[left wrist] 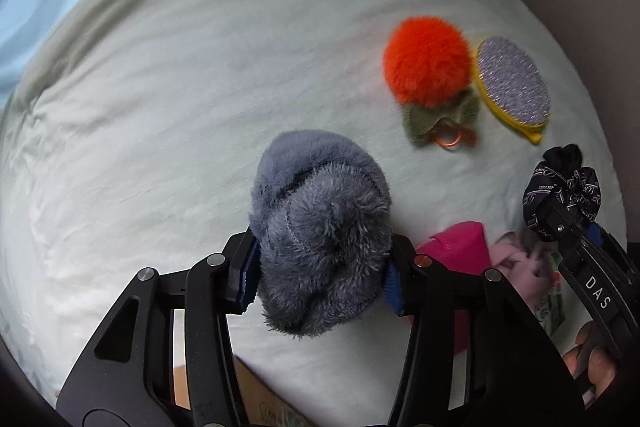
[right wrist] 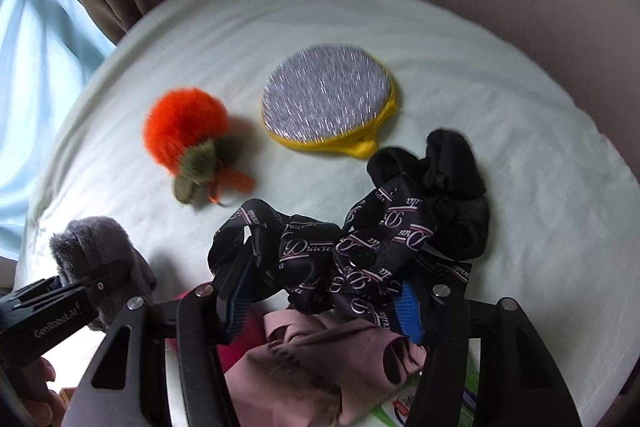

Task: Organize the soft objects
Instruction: 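Carry the sock ball with the left gripper while the right carries the scrunchie over the box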

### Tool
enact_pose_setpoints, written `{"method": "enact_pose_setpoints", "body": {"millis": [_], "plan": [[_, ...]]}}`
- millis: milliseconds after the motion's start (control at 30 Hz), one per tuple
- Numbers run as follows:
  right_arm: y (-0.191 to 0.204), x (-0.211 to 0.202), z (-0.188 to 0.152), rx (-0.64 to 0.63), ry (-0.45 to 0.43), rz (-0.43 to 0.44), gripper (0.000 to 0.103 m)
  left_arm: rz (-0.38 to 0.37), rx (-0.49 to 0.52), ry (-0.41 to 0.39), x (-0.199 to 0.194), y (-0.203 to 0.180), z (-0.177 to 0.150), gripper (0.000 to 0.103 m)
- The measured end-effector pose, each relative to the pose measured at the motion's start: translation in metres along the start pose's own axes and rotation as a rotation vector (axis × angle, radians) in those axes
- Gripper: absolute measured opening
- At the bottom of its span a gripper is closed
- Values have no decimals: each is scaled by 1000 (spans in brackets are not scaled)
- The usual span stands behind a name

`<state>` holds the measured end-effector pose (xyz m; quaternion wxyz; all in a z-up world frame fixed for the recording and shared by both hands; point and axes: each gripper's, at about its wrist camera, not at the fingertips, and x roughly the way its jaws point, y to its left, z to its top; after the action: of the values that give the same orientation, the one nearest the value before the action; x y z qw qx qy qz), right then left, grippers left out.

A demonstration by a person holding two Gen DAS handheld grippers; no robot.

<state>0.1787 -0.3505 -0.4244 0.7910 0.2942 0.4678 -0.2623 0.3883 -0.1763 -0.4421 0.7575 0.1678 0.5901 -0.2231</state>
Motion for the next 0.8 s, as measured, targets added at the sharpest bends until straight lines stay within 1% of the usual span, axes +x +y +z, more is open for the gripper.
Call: {"method": "enact_pose_setpoints", "body": {"millis": [133,300,433,567,700,800], "plan": [[0,-37,1,-14,-37,38,55,-2,-30,-45,-41,2,-9,45],[2,-95,1,-43,-70,88,55,-5,-82,-109,-111,-4,-26,45],[8,-138,0,-85,-96,121,55,-1,-132,-166,-171,-8,-50,45],[16,-198,-9,-163,-114,167,55,11,-198,-219,-229,-5,-79,45],[34,-242,-17,-272,-127,211,55,38,-277,-265,-280,6,-112,45],[51,-275,-26,-378,-132,244,55,69,-345,-294,-305,15,-138,45]]}}
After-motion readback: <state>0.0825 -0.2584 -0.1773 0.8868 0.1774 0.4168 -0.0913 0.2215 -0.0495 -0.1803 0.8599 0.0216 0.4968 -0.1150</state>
